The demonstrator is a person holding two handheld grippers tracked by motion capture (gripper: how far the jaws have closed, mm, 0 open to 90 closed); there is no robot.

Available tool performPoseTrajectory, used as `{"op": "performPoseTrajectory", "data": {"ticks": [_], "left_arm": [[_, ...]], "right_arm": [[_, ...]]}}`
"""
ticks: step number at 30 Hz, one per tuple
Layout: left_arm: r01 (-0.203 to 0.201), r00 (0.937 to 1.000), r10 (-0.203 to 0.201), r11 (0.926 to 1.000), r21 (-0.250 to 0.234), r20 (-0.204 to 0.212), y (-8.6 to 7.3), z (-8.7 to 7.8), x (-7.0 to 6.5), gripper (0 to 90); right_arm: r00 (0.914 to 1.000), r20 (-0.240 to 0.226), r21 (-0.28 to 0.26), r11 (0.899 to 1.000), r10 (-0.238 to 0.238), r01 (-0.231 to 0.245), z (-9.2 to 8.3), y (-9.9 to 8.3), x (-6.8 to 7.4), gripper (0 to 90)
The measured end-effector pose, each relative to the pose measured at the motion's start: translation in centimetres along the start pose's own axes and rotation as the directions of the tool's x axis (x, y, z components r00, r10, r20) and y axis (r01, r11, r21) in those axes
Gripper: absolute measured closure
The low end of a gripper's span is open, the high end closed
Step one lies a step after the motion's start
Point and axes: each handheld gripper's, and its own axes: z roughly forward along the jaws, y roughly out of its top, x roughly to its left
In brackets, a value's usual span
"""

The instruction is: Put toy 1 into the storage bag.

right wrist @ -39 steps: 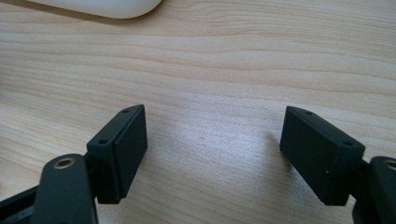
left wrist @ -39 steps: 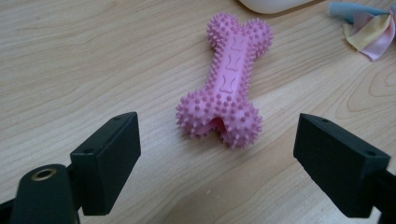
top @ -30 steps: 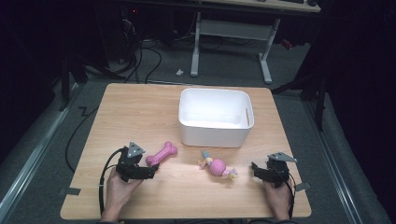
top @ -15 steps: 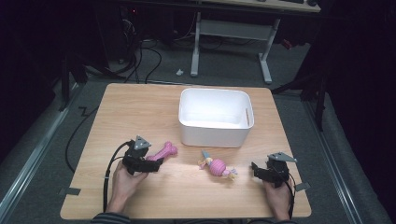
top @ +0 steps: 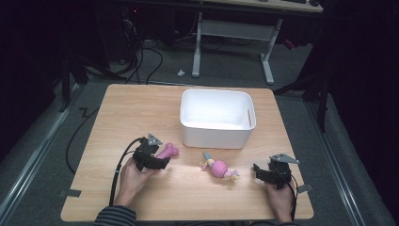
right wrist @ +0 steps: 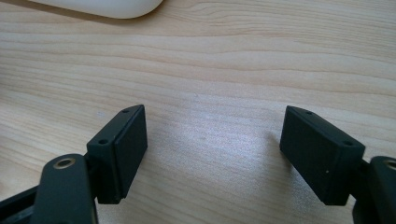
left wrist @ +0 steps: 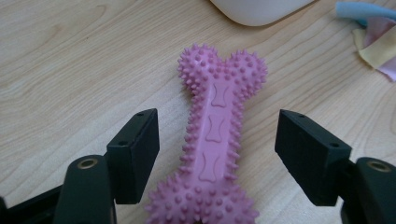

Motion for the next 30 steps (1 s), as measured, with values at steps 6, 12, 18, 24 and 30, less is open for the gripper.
{"op": "performPoseTrajectory", "data": {"ticks": [6,12,18,24,30], "left_arm": [[-0.010,0.9999,0.009,0.9997,0.024,0.007,0.4,0.8,0.0,35.1],[-0.022,0.9998,0.021,0.9986,0.049,0.005,0.7,1.5,-0.1,39.4],[-0.019,0.9997,0.019,0.9982,0.056,0.013,0.7,2.0,0.1,48.6],[-0.028,0.9994,0.026,0.9970,0.072,0.023,0.6,2.2,0.1,53.2],[-0.024,0.9995,0.023,0.9970,0.073,0.023,0.6,2.2,0.2,56.3]], "right_arm": [[1.0000,-0.001,0.000,1.000,0.001,-0.001,0.0,0.0,0.0,23.3],[1.0000,-0.001,0.000,1.000,0.000,0.000,0.0,0.0,0.0,23.4],[1.0000,-0.001,0.000,1.000,-0.001,0.001,0.0,0.0,0.0,23.4],[1.0000,-0.002,0.000,1.000,0.000,0.000,0.0,0.0,0.0,23.4],[1.0000,-0.002,0.000,1.000,0.000,0.000,0.0,0.0,0.0,23.4]]}}
